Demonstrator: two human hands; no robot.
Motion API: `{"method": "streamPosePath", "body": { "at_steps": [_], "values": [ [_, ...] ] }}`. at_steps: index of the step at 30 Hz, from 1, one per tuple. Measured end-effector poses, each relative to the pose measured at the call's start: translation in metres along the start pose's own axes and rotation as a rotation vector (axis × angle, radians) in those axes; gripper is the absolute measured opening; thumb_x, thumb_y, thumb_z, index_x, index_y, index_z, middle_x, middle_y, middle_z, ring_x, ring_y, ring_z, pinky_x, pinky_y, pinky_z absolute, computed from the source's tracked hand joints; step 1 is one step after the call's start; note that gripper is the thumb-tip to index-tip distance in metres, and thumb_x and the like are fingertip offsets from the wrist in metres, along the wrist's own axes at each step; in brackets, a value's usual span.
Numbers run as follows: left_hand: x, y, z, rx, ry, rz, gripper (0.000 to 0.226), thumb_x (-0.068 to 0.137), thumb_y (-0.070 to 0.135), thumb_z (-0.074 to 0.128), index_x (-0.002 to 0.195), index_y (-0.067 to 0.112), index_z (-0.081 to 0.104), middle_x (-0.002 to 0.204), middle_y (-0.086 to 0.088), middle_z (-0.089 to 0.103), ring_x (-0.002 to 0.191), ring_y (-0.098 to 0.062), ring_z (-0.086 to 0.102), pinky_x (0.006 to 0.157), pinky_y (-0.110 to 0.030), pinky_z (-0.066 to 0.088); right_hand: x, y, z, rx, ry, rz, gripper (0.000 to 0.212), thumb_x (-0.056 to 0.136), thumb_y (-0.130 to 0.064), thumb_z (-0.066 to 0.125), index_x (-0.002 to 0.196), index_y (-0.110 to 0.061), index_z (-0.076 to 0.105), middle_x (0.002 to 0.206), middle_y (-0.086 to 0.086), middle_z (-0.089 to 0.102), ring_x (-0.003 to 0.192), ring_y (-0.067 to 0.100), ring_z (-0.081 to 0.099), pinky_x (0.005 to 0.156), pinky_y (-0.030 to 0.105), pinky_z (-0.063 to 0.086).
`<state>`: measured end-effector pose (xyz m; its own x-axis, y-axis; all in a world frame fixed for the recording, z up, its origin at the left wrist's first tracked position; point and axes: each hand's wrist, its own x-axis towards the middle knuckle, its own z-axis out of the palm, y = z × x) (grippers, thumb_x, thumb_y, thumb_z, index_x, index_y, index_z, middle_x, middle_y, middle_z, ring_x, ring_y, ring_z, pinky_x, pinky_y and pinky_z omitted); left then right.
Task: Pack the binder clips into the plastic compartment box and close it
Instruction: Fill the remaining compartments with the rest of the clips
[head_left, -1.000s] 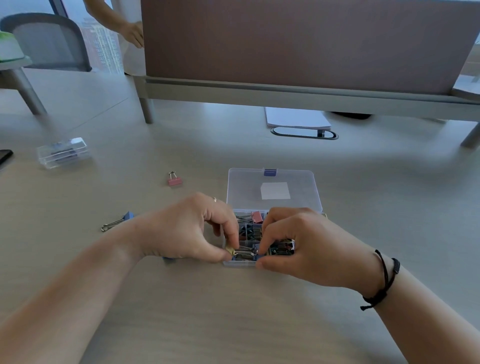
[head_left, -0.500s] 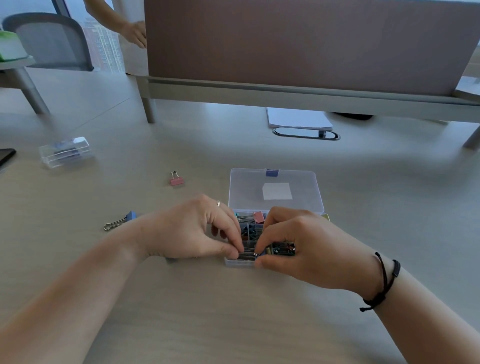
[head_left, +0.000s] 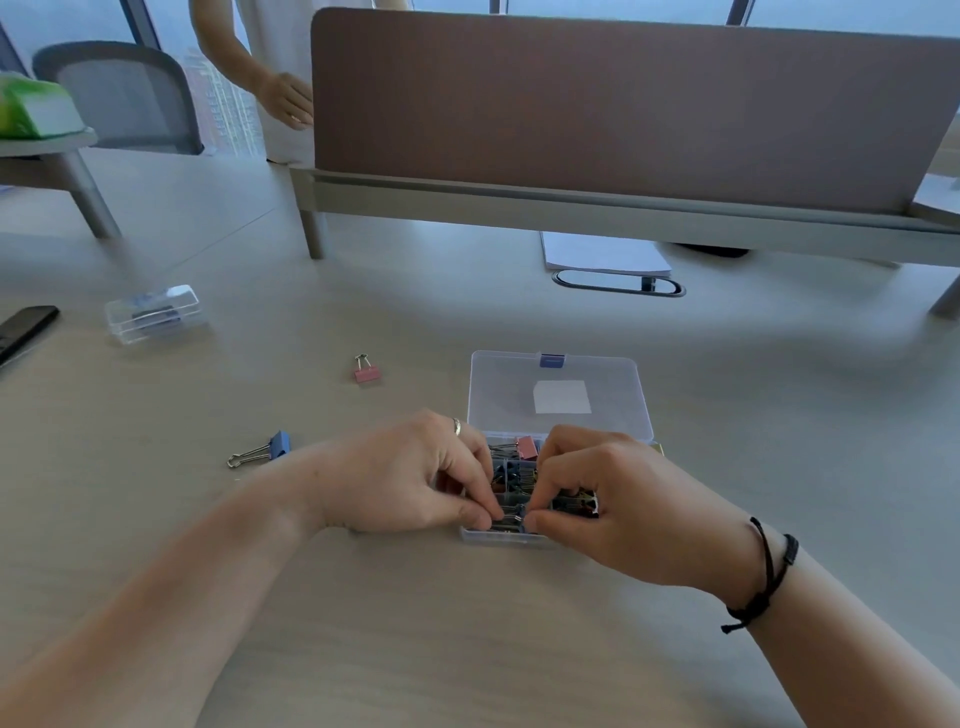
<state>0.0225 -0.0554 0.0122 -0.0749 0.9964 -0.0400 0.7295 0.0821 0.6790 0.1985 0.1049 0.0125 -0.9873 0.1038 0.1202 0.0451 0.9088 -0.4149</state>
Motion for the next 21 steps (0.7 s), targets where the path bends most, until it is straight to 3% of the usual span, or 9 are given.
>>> {"method": "streamPosePath", "body": {
  "at_steps": [3,7,11,14,17,19,21],
  "values": [
    [0.000,0.000,0.002,-0.003,0.012,-0.009,0.010,0.086,0.025,0.077,0.094,0.030,0.080,0.094,0.016,0.065,0.090,-0.010,0.063,0.080,-0.031,0.052,0.001,-0.001,0.001,-0.008,0.006,0.008,0.009,0.084,-0.040,0.070,0.082,-0.031,0.071,0.090,-0.022,0.053,0.086,-0.004,0.052,0.068,0.009,0.036],
    [-0.004,0.003,0.002,-0.042,0.037,-0.019,0.012,0.084,0.028,0.079,0.096,0.028,0.080,0.094,0.011,0.066,0.089,-0.010,0.063,0.083,-0.038,0.052,0.007,-0.007,-0.003,0.022,-0.006,0.025,0.009,0.082,-0.040,0.072,0.079,-0.032,0.070,0.088,-0.022,0.055,0.086,-0.002,0.054,0.068,0.010,0.038],
    [-0.032,-0.005,-0.021,-0.106,0.299,-0.007,0.019,0.080,0.032,0.082,0.099,0.030,0.078,0.095,0.012,0.068,0.080,-0.019,0.063,0.084,-0.045,0.051,0.029,-0.027,-0.011,0.018,0.002,-0.016,0.009,0.083,-0.038,0.071,0.080,-0.030,0.070,0.080,-0.015,0.057,0.078,0.006,0.056,0.067,0.019,0.045],
    [-0.063,-0.025,-0.045,0.073,0.456,-0.107,0.040,0.074,0.061,0.071,0.112,0.047,0.069,0.116,0.028,0.064,0.107,-0.005,0.061,0.095,-0.035,0.049,0.064,-0.045,-0.007,-0.021,0.035,-0.062,0.013,0.085,-0.041,0.069,0.094,-0.032,0.069,0.085,-0.017,0.055,0.072,-0.001,0.050,0.068,0.020,0.042],
    [-0.093,-0.042,-0.053,0.229,0.286,-0.335,0.075,0.065,0.083,0.062,0.133,0.068,0.035,0.142,0.044,0.030,0.139,0.005,0.030,0.115,-0.028,0.031,0.113,-0.057,0.009,-0.057,0.004,-0.053,0.032,0.086,-0.043,0.067,0.117,-0.032,0.062,0.109,-0.010,0.057,0.081,0.000,0.049,0.077,0.020,0.037],
    [-0.107,-0.052,-0.046,0.274,0.127,-0.507,0.097,0.062,0.085,0.062,0.142,0.067,0.009,0.155,0.029,0.010,0.148,-0.001,0.012,0.121,-0.027,0.018,0.144,-0.062,0.023,-0.079,-0.022,-0.023,0.046,0.087,-0.041,0.067,0.130,-0.030,0.054,0.123,-0.002,0.054,0.103,0.013,0.054,0.087,0.022,0.037],
    [-0.116,-0.061,-0.034,0.342,0.078,-0.556,0.112,0.060,0.088,0.061,0.147,0.060,-0.004,0.161,0.023,-0.003,0.151,-0.005,-0.001,0.123,-0.028,0.008,0.171,-0.064,0.039,-0.070,-0.058,0.009,0.054,0.088,-0.039,0.066,0.138,-0.028,0.047,0.128,0.006,0.052,0.121,0.020,0.048,0.098,0.026,0.036]
  ]
}}
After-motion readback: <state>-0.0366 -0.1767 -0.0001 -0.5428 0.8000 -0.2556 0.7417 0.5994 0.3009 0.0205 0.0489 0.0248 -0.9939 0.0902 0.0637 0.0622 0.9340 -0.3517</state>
